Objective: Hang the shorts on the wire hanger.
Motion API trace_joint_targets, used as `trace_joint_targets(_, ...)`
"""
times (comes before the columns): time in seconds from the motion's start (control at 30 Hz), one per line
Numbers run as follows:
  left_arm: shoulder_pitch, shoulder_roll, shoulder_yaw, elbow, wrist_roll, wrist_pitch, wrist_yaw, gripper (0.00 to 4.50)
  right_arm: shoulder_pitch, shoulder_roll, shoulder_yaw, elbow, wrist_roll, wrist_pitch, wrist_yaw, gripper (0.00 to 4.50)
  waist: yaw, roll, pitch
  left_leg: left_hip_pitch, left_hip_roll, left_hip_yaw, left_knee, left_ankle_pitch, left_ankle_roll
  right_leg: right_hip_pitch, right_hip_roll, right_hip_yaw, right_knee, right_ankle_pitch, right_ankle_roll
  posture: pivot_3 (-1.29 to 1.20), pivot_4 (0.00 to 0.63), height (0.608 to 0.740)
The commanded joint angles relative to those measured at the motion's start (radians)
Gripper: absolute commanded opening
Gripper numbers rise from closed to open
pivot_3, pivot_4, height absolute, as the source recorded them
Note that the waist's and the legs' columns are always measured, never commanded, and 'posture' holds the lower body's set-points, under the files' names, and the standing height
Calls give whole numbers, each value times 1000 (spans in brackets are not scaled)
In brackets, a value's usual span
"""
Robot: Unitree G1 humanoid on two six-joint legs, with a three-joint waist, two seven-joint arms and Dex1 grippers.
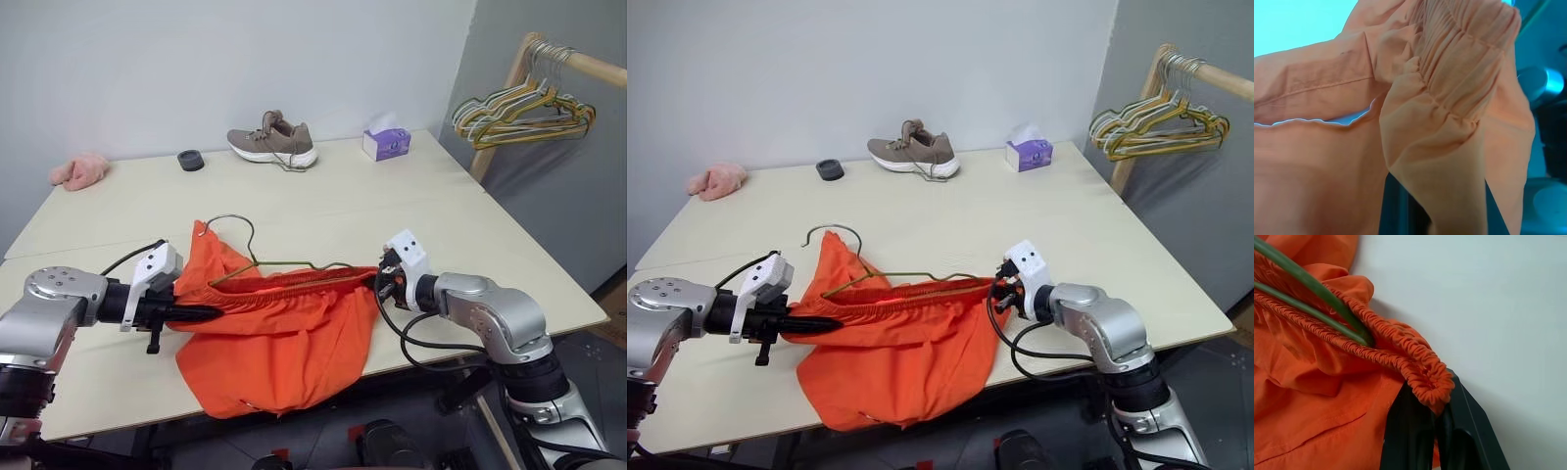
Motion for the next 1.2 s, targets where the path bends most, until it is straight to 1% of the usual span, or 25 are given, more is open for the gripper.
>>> trace_joint_targets(0.03, -22, 16, -5, 45, 61, -39, 33, 0, -23, -48, -2, -54, -32, -36, 5, 24, 0, 0, 0, 0, 0, 0, 0, 0, 0, 0, 0, 0, 0, 0, 0, -265, 0, 740)
trace_joint_targets(0.13, -40, -25, -40, 39, 89, -62, 68, 0, -41, -74, 63, -96, -54, -63, 20, 24, 1, 0, 0, 0, 0, 0, 0, 0, 0, 0, 0, 0, 0, 0, 0, -265, 0, 740)
trace_joint_targets(0.23, -60, -81, -81, 7, 106, -65, 100, 0, -79, -100, 149, -109, -112, -117, 30, 24, 1, 0, 0, 0, 0, 0, 0, 0, 0, 0, 0, 0, 0, 0, 0, -270, 0, 740)
trace_joint_targets(0.4, -95, -148, -141, -34, 134, -70, 115, 0, -146, -97, 249, -107, -177, -176, 61, 24, -2, -1, 0, 0, 0, -1, 0, 0, 0, 0, 0, 0, 0, 0, 0, -283, 0, 740)
trace_joint_targets(0.5, -116, -171, -161, -34, 145, -70, 117, 0, -175, -105, 294, -127, -198, -197, 105, 24, -3, -1, -1, 0, 0, 0, 0, 0, 0, 0, 0, 0, 0, 0, 0, -289, 0, 740)
trace_joint_targets(0.63, -128, -180, -169, -20, 159, -81, 122, 0, -188, -147, 332, -164, -233, -236, 164, 24, -4, -1, -1, 0, -1, 0, 0, 0, 0, 1, 0, 0, -1, 0, 0, -294, 0, 740)
trace_joint_targets(0.77, -122, -186, -170, -23, 162, -85, 125, 0, -181, -230, 348, -192, -287, -280, 218, 1096, -5, -1, -1, 0, -1, -1, 0, 0, 0, 1, -1, -1, -1, 0, 0, -298, 0, 740)
trace_joint_targets(0.87, -115, -192, -170, -28, 167, -93, 131, 0, -151, -345, 318, -223, -281, -303, 309, 2146, -3, -1, -1, 0, -1, -1, 0, 0, 0, 2, -1, -1, -2, 0, 0, -295, 0, 740)
trace_joint_targets(0.93, -114, -195, -171, -30, 169, -95, 135, 0, -136, -390, 296, -236, -267, -297, 345, 2798, -2, -1, -1, 0, -1, -2, 0, 0, 0, 3, -1, -2, -4, 0, 1, -297, 0, 740)
trace_joint_targets(1.07, -112, -200, -177, -33, 178, -104, 140, 0, -111, -418, 260, -240, -232, -264, 392, 2798, -10, -1, -1, 1, -1, -1, 0, 0, 0, 3, -1, -2, -4, 0, 1, -302, 0, 740)
trace_joint_targets(1.2, -114, -203, -179, -34, 181, -106, 137, 0, -115, -386, 261, -195, -244, -257, 382, 2798, -21, -1, -1, 1, -1, -1, 0, 0, 0, 3, -1, -2, -4, 1, 1, -302, 0, 740)
